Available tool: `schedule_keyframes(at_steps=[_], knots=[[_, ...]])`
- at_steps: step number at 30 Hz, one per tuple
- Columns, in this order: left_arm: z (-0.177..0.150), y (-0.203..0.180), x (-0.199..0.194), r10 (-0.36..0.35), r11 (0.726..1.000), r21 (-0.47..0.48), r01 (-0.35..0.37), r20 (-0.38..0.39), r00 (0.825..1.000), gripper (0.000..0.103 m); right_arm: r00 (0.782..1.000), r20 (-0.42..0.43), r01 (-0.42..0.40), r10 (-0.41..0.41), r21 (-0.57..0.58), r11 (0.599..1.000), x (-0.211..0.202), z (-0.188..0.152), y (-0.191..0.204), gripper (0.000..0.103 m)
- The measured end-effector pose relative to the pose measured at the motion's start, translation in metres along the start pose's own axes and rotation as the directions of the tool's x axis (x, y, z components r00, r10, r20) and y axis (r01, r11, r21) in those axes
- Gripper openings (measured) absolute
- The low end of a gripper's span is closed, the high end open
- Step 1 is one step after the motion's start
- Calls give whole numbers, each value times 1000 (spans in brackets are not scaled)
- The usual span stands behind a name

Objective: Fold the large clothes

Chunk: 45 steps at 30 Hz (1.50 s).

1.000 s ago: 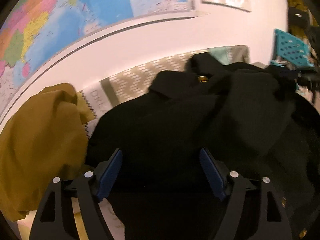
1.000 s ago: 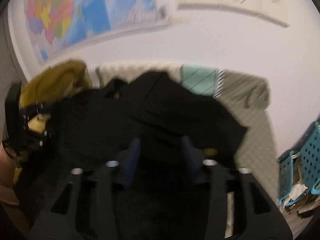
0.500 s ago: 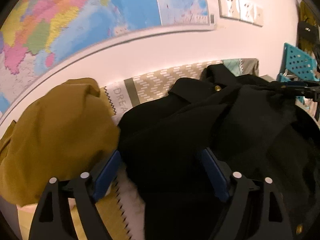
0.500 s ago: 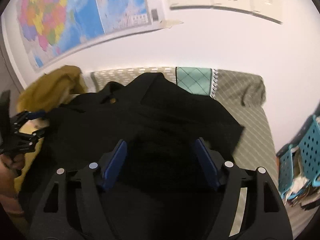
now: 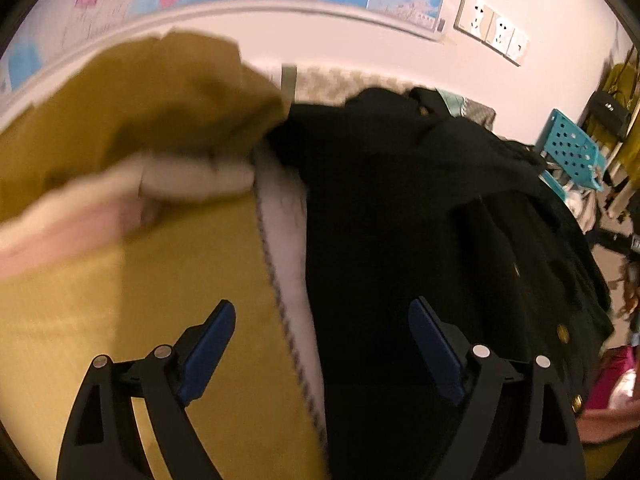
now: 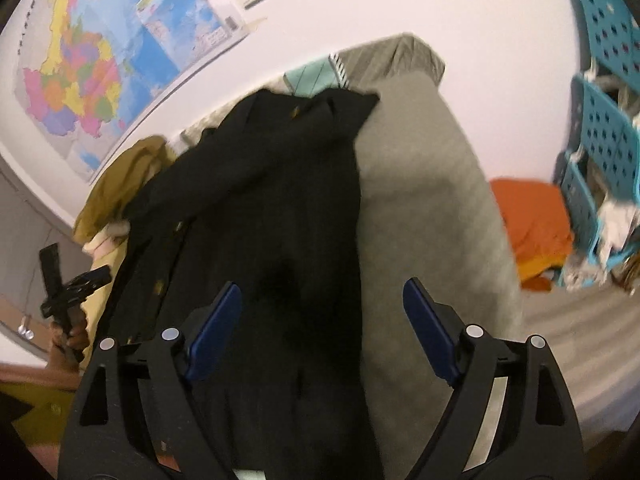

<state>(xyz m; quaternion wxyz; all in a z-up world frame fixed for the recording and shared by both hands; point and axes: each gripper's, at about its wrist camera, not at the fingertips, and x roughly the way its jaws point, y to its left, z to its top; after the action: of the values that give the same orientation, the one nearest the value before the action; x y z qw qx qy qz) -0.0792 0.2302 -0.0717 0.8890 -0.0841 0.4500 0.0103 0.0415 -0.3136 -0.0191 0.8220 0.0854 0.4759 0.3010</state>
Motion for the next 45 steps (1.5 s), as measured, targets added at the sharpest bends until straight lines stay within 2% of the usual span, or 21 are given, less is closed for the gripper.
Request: schedule_keyframes(at_steps=[4, 6, 8, 9, 10, 11, 12, 13, 14, 15, 16, 18, 21, 25, 28, 30, 33, 35, 38, 42, 45], knots=[[-26, -1, -4, -83, 997, -6, 83, -53, 995, 87, 999, -33, -5, 5, -11, 1000, -1, -26, 1, 82], [-40, -5, -6, -173, 985, -1, 174, -85, 981, 95, 1000, -26, -4, 4, -35, 999, 2, -31, 5, 84], [-49, -14, -9, -187, 981, 30, 190, -84, 979, 96, 1000, -17, 11, -12, -66, 998, 3, -34, 11, 81], [-52, -17, -10, -189, 980, 45, 194, -89, 978, 96, 1000, -21, -14, 13, -65, 998, 4, -36, 12, 64], [-56, -22, -12, -197, 977, 60, 203, -93, 976, 96, 998, -33, -58, 56, -51, 997, 5, -38, 12, 56], [-59, -26, -13, -223, 971, 70, 230, -99, 970, 96, 998, -27, -51, 50, -50, 997, 5, -40, 12, 54], [-61, -30, -14, -253, 962, 76, 261, -104, 962, 96, 998, -23, -52, 51, -42, 998, 4, -40, 10, 41], [-63, -35, -15, -261, 959, 85, 270, -103, 960, 96, 997, -17, -73, 72, -18, 997, 3, -39, 6, 21], [-63, -41, -14, -231, 965, 104, 240, -95, 968, 88, 991, -1, -136, 137, 58, 989, -2, -39, -3, 21], [-62, -45, -13, -193, 972, 120, 203, -85, 977, 65, 988, 16, -154, 154, 78, 985, -6, -39, -5, 19], [-60, -46, -12, -145, 981, 118, 153, -77, 986, 49, 984, 51, -177, 173, 78, 981, -16, -40, -2, 18], [-50, -36, -11, -159, 986, 28, 163, -96, 983, 23, 972, 107, -217, 208, 78, 973, -35, -39, 6, 17], [-34, -28, -28, -195, 980, -36, 194, -43, 980, 16, 950, 205, -244, 234, 23, 969, -77, -40, 28, 15], [-22, -19, -56, -201, 979, -41, 202, 21, 979, 16, 932, 274, -234, 237, -44, 971, -124, -52, 52, 15], [-28, -12, -59, -208, 977, -44, 208, -1, 978, 17, 924, 290, -248, 250, -47, 968, -141, -73, 55, 14], [-35, -6, -50, -184, 982, -49, 182, -36, 982, 20, 945, 237, -233, 227, -2, 972, -125, -92, 48, 15], [-49, -1, -32, -137, 991, -27, 135, -112, 984, 30, 985, 122, -137, 126, 90, 986, -88, -107, 27, 16], [-51, 0, -28, -128, 992, -12, 127, -115, 985, 38, 993, 60, -111, 104, 120, 987, -69, -108, 16, 21], [-46, -5, -38, -97, 994, 42, 100, -74, 993, 58, 1000, 26, -12, 9, 113, 994, -64, -99, 15, 48], [-21, -25, -64, -76, 984, 163, 68, 44, 996, 73, 987, 89, 135, -137, 27, 990, -83, -66, 26, 71], [8, -43, -67, -60, 972, 234, 37, 94, 994, 74, 981, 153, 127, -118, -50, 991, -84, -30, 42, 71]])
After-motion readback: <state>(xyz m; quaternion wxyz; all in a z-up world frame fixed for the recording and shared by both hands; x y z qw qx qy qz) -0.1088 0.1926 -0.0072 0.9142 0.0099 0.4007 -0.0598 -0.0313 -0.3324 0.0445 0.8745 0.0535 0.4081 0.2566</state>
